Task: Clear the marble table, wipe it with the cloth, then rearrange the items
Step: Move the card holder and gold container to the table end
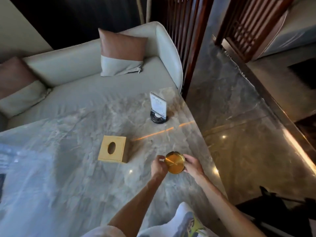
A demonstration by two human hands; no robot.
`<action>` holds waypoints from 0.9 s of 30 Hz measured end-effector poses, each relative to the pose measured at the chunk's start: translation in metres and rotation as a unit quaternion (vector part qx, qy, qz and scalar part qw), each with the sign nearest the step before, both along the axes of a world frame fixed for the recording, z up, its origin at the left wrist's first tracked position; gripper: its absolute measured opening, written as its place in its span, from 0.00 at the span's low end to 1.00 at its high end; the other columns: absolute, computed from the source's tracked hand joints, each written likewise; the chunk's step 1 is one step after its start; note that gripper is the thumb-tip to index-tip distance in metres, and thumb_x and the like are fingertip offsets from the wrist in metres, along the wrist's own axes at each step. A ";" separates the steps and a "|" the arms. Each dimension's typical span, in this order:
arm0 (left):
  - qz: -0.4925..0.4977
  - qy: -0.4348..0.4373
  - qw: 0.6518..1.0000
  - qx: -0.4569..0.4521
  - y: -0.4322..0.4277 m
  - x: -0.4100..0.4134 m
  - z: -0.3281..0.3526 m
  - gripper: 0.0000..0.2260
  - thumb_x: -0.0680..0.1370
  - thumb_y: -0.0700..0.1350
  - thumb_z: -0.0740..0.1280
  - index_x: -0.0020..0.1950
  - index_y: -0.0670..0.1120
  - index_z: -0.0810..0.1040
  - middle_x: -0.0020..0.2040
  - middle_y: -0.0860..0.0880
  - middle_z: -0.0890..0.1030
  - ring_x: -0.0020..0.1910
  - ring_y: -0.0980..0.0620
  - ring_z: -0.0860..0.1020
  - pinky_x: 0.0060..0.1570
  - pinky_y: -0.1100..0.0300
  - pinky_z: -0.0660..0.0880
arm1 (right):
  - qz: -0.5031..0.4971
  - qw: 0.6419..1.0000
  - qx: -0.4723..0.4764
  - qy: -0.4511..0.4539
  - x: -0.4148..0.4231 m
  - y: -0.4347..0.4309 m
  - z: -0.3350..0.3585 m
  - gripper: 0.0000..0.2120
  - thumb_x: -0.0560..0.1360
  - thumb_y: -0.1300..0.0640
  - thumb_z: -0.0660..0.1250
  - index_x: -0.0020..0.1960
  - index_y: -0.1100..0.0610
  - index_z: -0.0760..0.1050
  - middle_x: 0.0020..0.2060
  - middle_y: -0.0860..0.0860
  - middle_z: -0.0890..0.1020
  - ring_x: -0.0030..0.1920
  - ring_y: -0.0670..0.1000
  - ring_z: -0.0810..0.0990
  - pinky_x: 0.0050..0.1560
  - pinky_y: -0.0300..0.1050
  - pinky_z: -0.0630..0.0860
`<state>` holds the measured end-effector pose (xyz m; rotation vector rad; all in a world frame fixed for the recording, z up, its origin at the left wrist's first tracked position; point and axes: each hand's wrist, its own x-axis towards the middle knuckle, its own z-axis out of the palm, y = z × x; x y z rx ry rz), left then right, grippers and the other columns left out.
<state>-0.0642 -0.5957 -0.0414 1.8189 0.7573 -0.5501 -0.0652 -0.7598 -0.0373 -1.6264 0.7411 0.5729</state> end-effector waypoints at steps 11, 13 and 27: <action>0.052 0.011 0.997 -0.049 0.002 0.075 0.035 0.08 0.68 0.37 0.61 0.42 0.49 0.73 0.48 0.35 0.79 0.40 0.40 0.79 0.44 0.40 0.80 | 0.066 0.995 -0.047 -0.049 0.087 0.010 -0.036 0.18 0.74 0.67 0.65 0.60 0.53 0.80 0.57 0.53 0.83 0.57 0.53 0.82 0.60 0.55 0.78; 0.050 0.012 0.998 -0.042 0.003 0.087 0.024 0.10 0.69 0.35 0.61 0.40 0.51 0.72 0.48 0.34 0.79 0.39 0.41 0.78 0.43 0.41 0.79 | 0.070 0.995 -0.047 -0.049 0.098 0.014 -0.016 0.18 0.74 0.67 0.65 0.63 0.57 0.78 0.60 0.53 0.81 0.59 0.52 0.80 0.63 0.51 0.76; 0.049 0.031 0.997 -0.046 0.002 0.103 -0.011 0.13 0.73 0.29 0.62 0.47 0.47 0.72 0.46 0.38 0.79 0.41 0.43 0.79 0.44 0.44 0.80 | 0.147 0.988 -0.049 0.020 0.117 0.016 -0.009 0.26 0.78 0.67 0.59 0.75 0.57 0.63 0.73 0.51 0.67 0.74 0.52 0.65 0.74 0.47 0.62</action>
